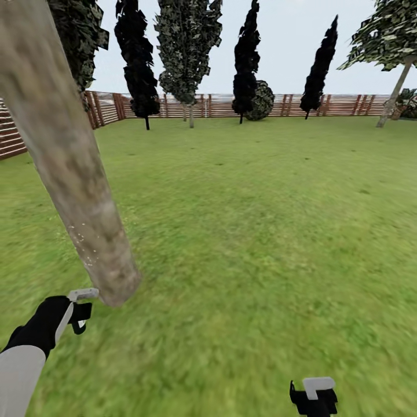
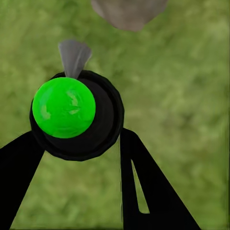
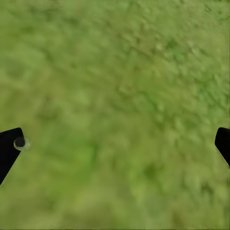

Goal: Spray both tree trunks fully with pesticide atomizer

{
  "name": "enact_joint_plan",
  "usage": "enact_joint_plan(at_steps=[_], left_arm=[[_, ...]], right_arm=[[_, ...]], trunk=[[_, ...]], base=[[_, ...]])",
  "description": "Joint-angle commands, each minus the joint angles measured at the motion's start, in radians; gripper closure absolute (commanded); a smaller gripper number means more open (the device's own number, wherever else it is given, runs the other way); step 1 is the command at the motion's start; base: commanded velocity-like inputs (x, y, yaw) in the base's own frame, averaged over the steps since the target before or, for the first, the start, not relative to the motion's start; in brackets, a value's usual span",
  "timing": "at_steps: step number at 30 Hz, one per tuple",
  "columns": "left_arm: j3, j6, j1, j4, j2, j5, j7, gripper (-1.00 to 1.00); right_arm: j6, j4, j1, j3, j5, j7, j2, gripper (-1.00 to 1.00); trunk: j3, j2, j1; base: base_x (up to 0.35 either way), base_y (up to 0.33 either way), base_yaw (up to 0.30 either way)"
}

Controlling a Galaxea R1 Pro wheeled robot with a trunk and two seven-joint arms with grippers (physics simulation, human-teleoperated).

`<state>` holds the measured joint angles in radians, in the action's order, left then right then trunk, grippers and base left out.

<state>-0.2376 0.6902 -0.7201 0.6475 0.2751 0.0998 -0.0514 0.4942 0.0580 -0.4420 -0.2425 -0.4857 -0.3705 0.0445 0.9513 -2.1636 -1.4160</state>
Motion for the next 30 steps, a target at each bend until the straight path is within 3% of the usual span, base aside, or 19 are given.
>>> enact_joint_plan(at_steps=[1, 18, 30], left_arm=[[-0.003, 0.005, -0.001, 0.001, -0.001, 0.011, -0.005, 1.00], [-0.002, 0.005, -0.001, 0.001, -0.002, 0.011, -0.005, 1.00], [-0.002, 0.005, -0.001, 0.001, -0.002, 0.012, -0.005, 1.00]], right_arm=[[0.003, -0.001, 0.000, -0.008, -0.010, -0.004, 0.000, -1.00], [0.003, -0.001, -0.001, -0.007, -0.013, -0.002, -0.001, -1.00], [0.003, -0.001, -0.001, -0.007, -0.013, -0.002, -0.003, -1.00]], trunk=[[0.001, 0.000, 0.000], [0.001, 0.000, 0.000], [0.001, 0.000, 0.000]], base=[[0.091, -0.268, 0.112], [0.113, -0.268, 0.013], [0.147, -0.268, 0.266]])
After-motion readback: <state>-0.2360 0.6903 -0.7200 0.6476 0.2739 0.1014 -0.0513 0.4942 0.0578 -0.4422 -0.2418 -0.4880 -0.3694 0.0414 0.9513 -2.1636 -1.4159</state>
